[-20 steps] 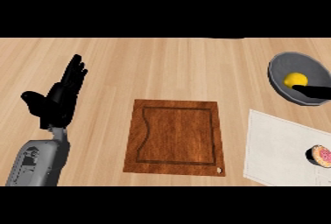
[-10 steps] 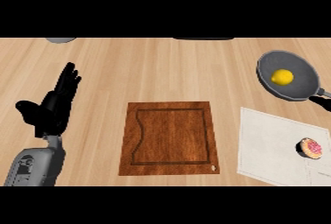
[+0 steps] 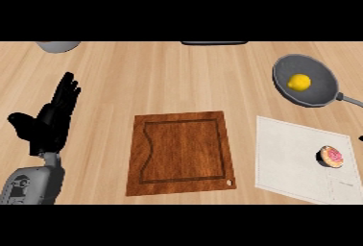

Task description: Pick the lemon from the cutting board and place it in the pan

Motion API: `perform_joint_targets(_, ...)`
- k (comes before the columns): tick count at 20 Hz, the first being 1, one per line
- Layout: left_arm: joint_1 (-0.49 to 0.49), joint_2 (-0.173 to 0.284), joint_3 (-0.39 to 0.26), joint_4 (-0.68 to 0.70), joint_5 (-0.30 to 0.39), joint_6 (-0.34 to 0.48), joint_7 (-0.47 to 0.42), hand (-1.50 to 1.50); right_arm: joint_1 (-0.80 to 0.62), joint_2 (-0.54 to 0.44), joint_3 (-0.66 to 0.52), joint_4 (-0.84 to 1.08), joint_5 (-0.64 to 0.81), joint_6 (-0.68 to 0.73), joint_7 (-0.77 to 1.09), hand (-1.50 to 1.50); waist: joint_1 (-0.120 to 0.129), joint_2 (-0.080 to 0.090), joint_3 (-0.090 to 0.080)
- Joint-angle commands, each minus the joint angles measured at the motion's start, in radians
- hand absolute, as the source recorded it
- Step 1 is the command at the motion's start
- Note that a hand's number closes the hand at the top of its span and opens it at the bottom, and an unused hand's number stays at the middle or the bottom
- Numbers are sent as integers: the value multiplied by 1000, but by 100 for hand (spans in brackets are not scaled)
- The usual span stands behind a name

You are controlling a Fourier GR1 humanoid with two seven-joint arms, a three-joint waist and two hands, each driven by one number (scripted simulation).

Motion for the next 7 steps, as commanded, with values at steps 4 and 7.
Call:
perform_joint_targets(4, 1, 1, 3, -29, -4, 4, 21, 0, 226, 91, 20, -409, -95, 85, 188, -150, -3, -2, -1)
perform_joint_targets(7, -44, -14, 9, 28, -1, 7, 7, 0, 303, 178, 52, -623, -99, 22, 291, -150, 5, 5, 0)
